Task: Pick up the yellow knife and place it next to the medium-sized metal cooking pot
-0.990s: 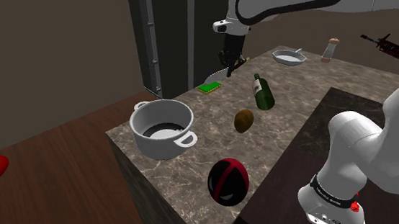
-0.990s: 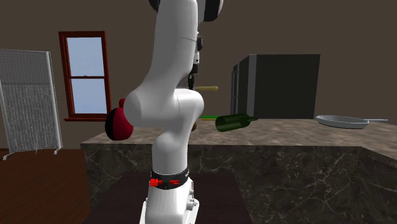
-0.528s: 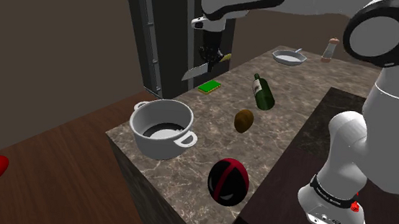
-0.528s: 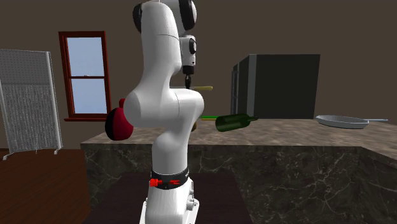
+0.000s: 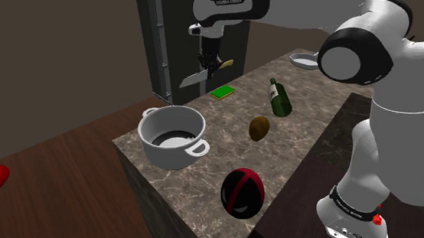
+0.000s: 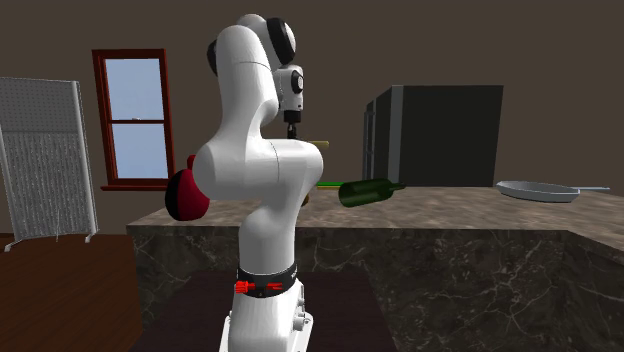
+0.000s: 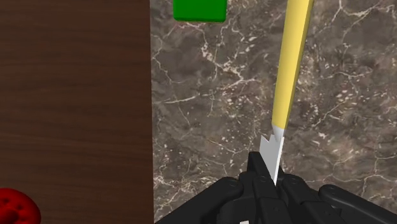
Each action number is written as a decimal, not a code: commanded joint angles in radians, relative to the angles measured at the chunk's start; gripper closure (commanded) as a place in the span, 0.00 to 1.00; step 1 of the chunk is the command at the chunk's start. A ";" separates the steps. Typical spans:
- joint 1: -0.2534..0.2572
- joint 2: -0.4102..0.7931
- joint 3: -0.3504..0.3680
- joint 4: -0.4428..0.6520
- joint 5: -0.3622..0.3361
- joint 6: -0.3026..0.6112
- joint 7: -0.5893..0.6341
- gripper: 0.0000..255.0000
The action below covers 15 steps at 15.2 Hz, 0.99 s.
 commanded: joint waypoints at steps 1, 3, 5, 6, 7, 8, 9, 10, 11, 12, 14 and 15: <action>0.007 -0.001 0.001 -0.029 0.001 0.028 -0.002 1.00; 0.010 0.001 0.003 -0.054 0.004 0.053 -0.006 1.00; 0.013 0.004 0.005 -0.077 0.008 0.078 -0.010 1.00; 0.014 0.006 0.006 -0.089 0.010 0.090 -0.012 1.00; 0.015 0.008 0.008 -0.099 0.012 0.102 -0.015 1.00; 0.015 0.011 0.009 -0.110 0.015 0.114 -0.017 1.00; 0.016 0.013 0.011 -0.120 0.018 0.126 -0.019 1.00; 0.016 0.016 0.012 -0.130 0.021 0.138 -0.022 1.00; 0.016 0.019 0.014 -0.140 0.024 0.150 -0.025 1.00; 0.016 0.023 0.016 -0.149 0.028 0.161 -0.027 1.00; 0.016 0.030 0.020 -0.167 0.035 0.184 -0.033 1.00; 0.016 0.034 0.022 -0.176 0.039 0.195 -0.036 1.00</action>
